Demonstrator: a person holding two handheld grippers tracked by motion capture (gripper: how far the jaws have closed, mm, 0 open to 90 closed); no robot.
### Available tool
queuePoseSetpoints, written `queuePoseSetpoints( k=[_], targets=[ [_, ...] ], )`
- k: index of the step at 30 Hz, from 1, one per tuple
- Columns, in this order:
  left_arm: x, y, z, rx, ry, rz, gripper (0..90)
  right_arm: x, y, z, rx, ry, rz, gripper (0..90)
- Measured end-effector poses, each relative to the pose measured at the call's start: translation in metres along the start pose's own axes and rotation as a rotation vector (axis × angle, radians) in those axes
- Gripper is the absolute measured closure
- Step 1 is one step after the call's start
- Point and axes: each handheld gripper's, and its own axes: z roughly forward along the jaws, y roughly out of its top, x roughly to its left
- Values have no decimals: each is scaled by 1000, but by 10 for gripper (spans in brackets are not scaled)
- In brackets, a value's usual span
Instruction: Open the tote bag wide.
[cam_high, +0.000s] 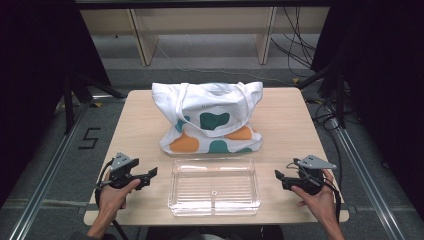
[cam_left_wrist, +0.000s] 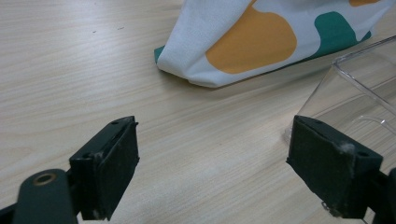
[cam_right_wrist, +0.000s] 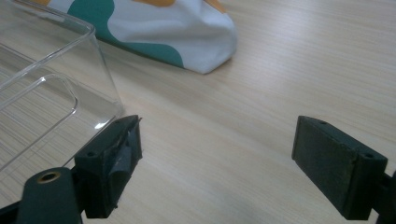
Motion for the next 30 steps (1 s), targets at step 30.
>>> queuePoseSetpoints(
  k=[30],
  targets=[
    [0,1,0,-12,-2,4,203,12,59,-8,-8,-11,-127,176]
  ],
)
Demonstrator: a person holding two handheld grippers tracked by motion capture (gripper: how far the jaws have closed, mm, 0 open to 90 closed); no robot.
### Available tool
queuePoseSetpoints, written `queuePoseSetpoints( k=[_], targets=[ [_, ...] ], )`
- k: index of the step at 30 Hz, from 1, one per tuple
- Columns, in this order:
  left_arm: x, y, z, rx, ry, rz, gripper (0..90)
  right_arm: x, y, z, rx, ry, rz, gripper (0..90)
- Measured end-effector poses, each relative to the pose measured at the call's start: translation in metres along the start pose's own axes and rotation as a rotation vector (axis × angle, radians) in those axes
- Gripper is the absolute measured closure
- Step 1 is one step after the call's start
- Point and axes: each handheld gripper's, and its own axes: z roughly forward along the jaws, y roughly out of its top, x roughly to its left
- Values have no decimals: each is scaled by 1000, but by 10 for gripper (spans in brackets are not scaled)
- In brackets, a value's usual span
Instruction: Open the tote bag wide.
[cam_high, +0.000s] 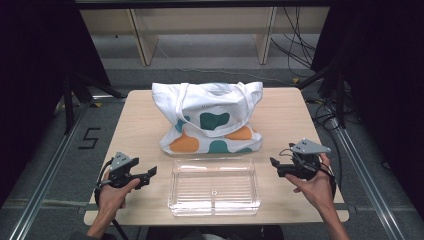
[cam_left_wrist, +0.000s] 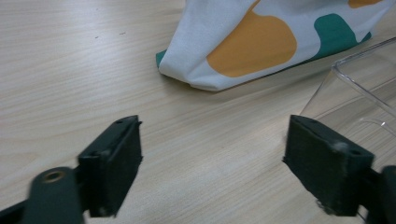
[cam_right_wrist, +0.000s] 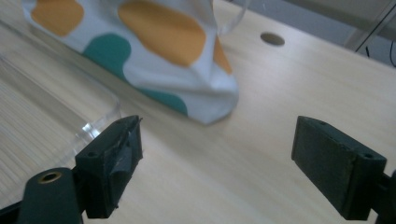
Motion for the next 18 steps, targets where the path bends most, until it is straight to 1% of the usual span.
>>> queuePoseSetpoints(
  k=[1,2,3,4,5,6,7,8,9,10,11,12,13,14,15,16,17,18],
  targets=[
    [0,0,0,2,-3,0,216,0,6,-1,-16,-4,-6,183],
    [0,0,0,5,-1,8,210,1,17,-2,-27,-4,-6,195],
    [0,0,0,4,-1,9,207,4,26,-5,-21,-1,7,203],
    [0,0,0,2,0,10,205,3,32,-5,-32,-2,-5,213],
    [0,0,0,2,0,10,203,3,32,-5,-32,-2,-5,213],
    [0,0,0,0,0,3,203,2,49,-2,-63,4,-28,252],
    [0,0,0,1,2,3,203,1,56,-1,-49,24,-21,252],
    [0,0,-1,1,7,10,203,2,62,0,-53,34,-2,256],
    [1,0,-1,-2,7,9,203,3,68,1,-59,30,-7,264],
    [1,0,0,-1,8,10,203,5,75,2,-53,21,-25,265],
    [1,0,0,1,8,10,202,5,80,1,-43,22,-46,267],
    [1,0,0,2,8,8,200,6,89,2,-47,23,-60,274],
    [0,0,0,1,9,8,199,8,96,2,-60,11,-63,276],
    [0,0,0,-1,7,10,198,7,103,2,-57,22,-72,277],
    [0,0,0,-1,7,10,197,7,103,2,-57,22,-72,277],
    [0,0,0,0,4,2,194,7,116,4,-42,34,-73,279],
    [0,0,0,0,4,2,192,7,116,4,-42,34,-73,279],
    [1,0,0,0,12,5,189,7,130,7,-49,9,-97,280]
  ],
)
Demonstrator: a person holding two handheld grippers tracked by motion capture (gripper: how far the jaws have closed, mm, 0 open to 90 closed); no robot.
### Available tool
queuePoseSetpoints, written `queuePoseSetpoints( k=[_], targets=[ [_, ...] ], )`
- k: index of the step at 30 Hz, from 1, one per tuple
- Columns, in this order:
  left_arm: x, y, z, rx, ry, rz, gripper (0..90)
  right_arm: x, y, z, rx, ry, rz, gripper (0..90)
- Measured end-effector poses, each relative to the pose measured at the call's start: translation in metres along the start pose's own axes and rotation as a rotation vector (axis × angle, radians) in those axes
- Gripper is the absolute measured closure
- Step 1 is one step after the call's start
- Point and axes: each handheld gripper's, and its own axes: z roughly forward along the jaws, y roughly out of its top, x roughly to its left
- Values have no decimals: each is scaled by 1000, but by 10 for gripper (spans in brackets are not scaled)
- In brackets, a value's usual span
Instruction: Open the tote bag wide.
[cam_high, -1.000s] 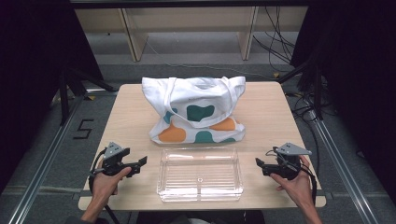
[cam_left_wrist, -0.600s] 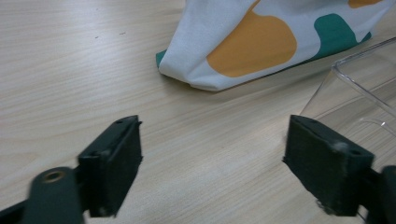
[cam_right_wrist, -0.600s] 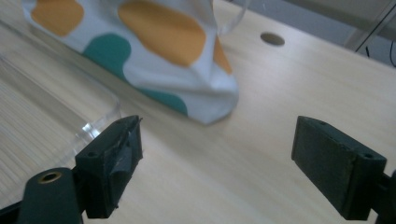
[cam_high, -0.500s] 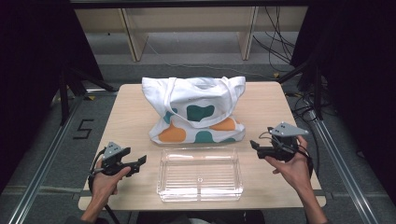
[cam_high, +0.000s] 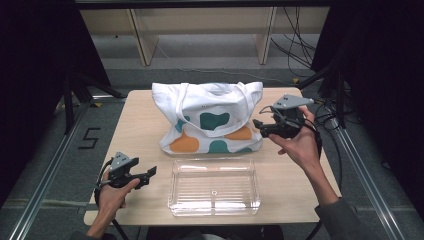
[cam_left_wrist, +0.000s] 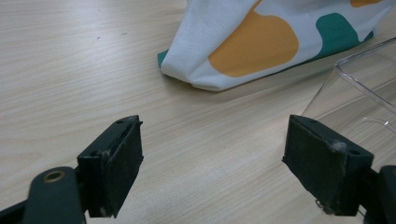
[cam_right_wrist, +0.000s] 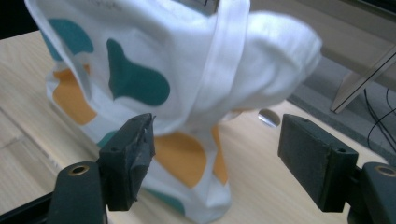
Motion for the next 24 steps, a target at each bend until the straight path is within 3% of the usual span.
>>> queuePoseSetpoints(
  k=[1,2,7,8,12,17,18,24],
  targets=[
    [0,0,0,0,0,0,186,0,0,0,0,0,0,280],
    [0,0,0,-3,0,0,179,-2,16,5,4,5,4,282],
    [0,0,0,2,2,0,170,-8,42,16,-3,-6,-11,295],
    [0,0,0,0,0,1,170,-10,55,22,20,-17,-19,303],
    [0,0,0,4,-4,1,170,-12,75,37,41,-15,-38,311],
    [0,1,0,5,-4,1,169,-12,90,52,65,-7,-42,353],
    [0,1,0,4,-4,2,169,-12,94,54,90,7,-47,362],
    [1,0,1,6,-12,7,170,-11,106,72,132,-10,-62,421]
  ],
)
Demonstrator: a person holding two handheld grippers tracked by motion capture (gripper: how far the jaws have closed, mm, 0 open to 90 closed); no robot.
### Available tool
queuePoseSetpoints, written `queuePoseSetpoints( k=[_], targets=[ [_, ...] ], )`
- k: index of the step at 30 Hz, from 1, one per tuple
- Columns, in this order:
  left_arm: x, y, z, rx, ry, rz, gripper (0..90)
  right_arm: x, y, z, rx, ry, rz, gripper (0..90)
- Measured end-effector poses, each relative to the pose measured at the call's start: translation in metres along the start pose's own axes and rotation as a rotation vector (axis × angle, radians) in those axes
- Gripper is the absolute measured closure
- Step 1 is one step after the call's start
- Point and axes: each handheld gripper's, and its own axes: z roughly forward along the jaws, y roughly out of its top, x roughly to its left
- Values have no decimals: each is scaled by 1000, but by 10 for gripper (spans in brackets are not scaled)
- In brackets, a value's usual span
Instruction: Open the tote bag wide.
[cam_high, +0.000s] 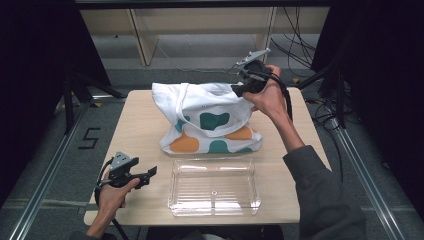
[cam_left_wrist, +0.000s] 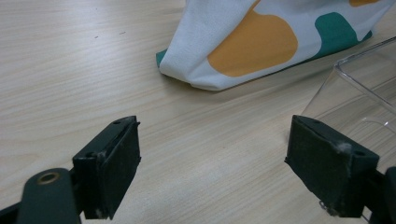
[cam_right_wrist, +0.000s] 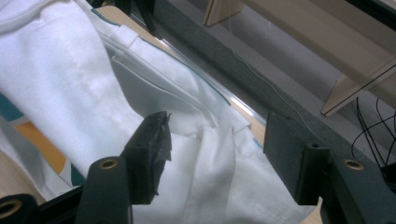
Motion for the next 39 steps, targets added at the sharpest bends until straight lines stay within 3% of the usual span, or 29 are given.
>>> queuePoseSetpoints(
  k=[4,9,12,15,16,20,22,23,24,30,35,37,39],
  targets=[
    [0,0,0,4,-1,-1,169,-3,2,8,17,-16,10,430],
    [2,0,0,3,-5,-3,166,-7,0,20,64,8,22,529],
    [1,-1,0,4,-2,-4,166,-7,0,21,59,26,-3,684],
    [2,0,0,4,-4,-1,166,-5,0,20,61,16,-30,751],
    [1,0,0,3,-5,-2,166,-5,2,15,46,19,-68,827],
    [2,0,1,3,-5,-2,166,-4,5,1,9,7,-109,849],
    [1,-1,1,-1,-3,-2,166,-3,8,-23,-47,5,-140,856],
    [1,-1,1,-1,-3,-2,166,-3,8,-23,-47,5,-140,856],
    [2,0,0,2,-1,4,166,-2,7,-41,-84,16,-164,859],
    [1,-1,1,3,8,4,167,10,-6,-71,-152,29,-247,860],
    [2,-1,1,6,9,4,167,20,-20,-68,-126,46,-270,860],
    [1,-1,2,6,5,-2,168,22,-35,-52,-83,41,-279,860],
    [1,-1,2,8,2,3,169,22,-38,-49,-72,47,-258,860]
  ],
)
